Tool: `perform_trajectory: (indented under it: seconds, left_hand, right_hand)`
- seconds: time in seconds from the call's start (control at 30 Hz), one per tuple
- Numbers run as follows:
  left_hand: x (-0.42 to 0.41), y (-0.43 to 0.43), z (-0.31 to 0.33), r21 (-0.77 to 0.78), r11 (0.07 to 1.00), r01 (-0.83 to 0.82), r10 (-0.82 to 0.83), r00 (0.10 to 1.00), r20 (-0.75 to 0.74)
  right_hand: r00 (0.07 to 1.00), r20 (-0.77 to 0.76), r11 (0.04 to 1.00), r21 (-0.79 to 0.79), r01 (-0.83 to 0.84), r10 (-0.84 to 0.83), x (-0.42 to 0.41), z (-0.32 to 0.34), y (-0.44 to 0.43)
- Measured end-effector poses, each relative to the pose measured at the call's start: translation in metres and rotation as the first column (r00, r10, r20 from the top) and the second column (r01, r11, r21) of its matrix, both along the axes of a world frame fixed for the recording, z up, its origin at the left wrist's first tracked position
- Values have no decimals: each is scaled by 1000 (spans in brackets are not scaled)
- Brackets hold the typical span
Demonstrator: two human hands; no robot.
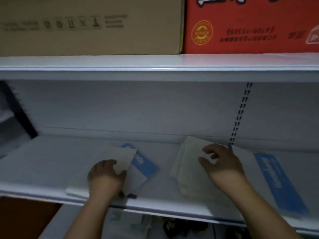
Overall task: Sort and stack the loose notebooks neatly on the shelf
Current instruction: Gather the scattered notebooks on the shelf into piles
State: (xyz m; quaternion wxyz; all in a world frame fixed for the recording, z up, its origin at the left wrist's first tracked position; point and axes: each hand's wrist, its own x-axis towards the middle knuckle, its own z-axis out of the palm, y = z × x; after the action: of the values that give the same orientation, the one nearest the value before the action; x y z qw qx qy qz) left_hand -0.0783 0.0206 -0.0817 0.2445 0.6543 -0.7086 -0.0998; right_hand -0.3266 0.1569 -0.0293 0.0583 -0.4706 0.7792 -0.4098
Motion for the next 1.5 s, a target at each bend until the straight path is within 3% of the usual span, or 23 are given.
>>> perform_trajectory:
  seconds: [0.1,0.17,0.27,0.33,0.37,0.47,0.53,0.6,0.67,0.77,0.83,0.9,0.97,1.0,1.07,1.1,1.17,1.23,1.3,1.37,1.43,1.5]
  left_hand:
    - [57,-13,-1,133,985,-107,90,987,132]
    - [80,-17,-3,222,970,-97,80,993,84]
    - [92,-15,-7,280,959,-52,32,997,75]
    - [97,-13,-5,276,959,-60,34,995,99]
    - [100,-12,-3,267,961,-69,34,991,132]
    - [107,-10,9,283,957,-70,18,983,183]
    - [106,-9,20,354,935,-30,64,994,-85]
    - [97,-8,33,461,881,106,131,882,-453]
    - [82,-6,47,422,883,208,152,723,-674]
    - [39,0,61,255,919,302,57,537,-842]
    - [-3,6,62,227,857,463,6,432,-902]
    - [-51,15,59,239,773,588,4,372,-928]
    - [-95,27,52,247,771,586,-46,438,-898]
    - [-113,31,44,241,801,548,-118,539,-834]
    - [-135,41,27,226,856,465,-255,761,-596]
    - [-140,44,19,218,878,426,-283,829,-482]
    - [-143,46,6,236,895,379,-288,894,-343]
    - [-140,42,1,244,898,367,-286,907,-309]
    - [-128,37,3,245,899,364,-277,903,-328]
    - [-103,24,6,235,920,314,-255,934,-248]
    - [-62,3,4,213,957,196,-175,978,-114]
    - [-15,-15,-1,227,973,48,-43,999,-28]
  right_hand:
    - [971,-24,964,123,-234,239,59,0,-54]
    - [938,-62,903,301,-307,340,89,-12,-87]
    - [917,-96,730,639,-243,388,115,-35,-119]
    - [926,-108,669,722,-177,362,121,-44,-128]
    - [932,-133,682,717,-144,337,121,-46,-130]
    - [933,-214,770,632,-94,290,120,-42,-133]
    - [947,-180,836,532,-134,267,119,-33,-132]
    - [965,-65,883,424,-203,253,113,-23,-124]
    - [982,71,941,279,-190,178,94,-13,-107]
    - [941,337,1000,23,13,-20,42,-1,-63]
    - [861,498,981,-90,171,-104,4,2,-25]
    - [821,535,937,-138,320,-201,-35,-1,13]
    - [807,490,890,-125,439,-329,-70,-13,48]
    - [795,459,875,-72,479,-398,-86,-22,64]
    - [812,228,843,163,512,-537,-105,-43,91]
    - [828,61,809,266,524,-557,-108,-51,101]
    - [836,-197,744,384,547,-512,-118,-71,110]
    - [831,-289,702,446,556,-475,-119,-73,106]
    - [795,-284,666,437,605,-536,-114,-57,96]
    - [837,-212,761,349,547,-504,-98,-33,75]
    - [928,-90,913,166,372,-362,-63,-11,43]
    - [991,0,990,44,135,-135,-15,1,7]
